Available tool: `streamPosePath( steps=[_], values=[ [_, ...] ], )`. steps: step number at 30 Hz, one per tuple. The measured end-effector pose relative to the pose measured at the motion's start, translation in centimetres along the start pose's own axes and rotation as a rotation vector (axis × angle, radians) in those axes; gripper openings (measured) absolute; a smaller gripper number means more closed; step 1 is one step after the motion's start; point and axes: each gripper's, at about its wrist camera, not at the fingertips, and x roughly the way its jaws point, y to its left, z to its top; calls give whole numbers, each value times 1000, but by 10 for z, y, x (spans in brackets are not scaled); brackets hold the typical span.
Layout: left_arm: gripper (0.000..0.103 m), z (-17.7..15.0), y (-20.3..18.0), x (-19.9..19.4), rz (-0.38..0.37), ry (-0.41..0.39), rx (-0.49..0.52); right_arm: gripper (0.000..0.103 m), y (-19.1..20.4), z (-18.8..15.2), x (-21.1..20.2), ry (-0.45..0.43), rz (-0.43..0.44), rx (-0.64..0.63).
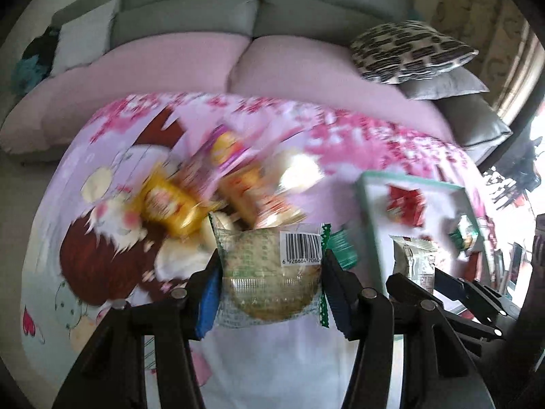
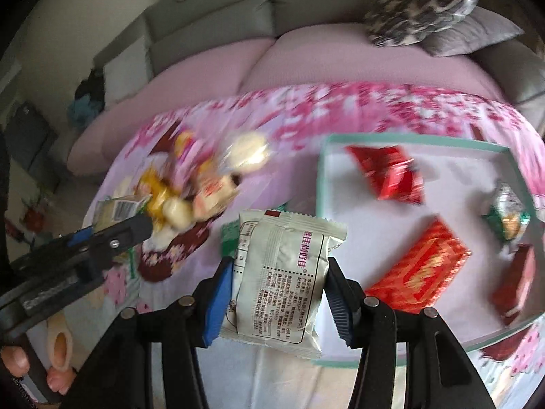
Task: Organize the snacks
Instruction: 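Lift and carry the white pastry pack and round cake pack over the tray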
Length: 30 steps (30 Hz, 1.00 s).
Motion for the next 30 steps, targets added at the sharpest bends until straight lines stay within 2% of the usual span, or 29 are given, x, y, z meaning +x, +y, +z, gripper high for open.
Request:
streamPosePath(
  steps=[5, 13, 18, 21, 30],
  values=[
    [57, 19, -40, 4, -41, -7, 57, 55, -38, 7, -22, -54, -38, 84],
    [57, 35, -90, 45, -63, 53, 129, 55, -95, 14, -37, -87, -69, 188],
    [57, 40, -113, 75, -41, 88, 167, 55, -123, 15, -37, -85, -83, 241],
    [57, 39, -125, 89, 12, 96, 206, 55, -136, 16, -36, -82, -87, 262],
    [57, 38, -150, 114, -15, 117, 245, 55, -169, 19, -24, -65, -98, 310]
  ],
)
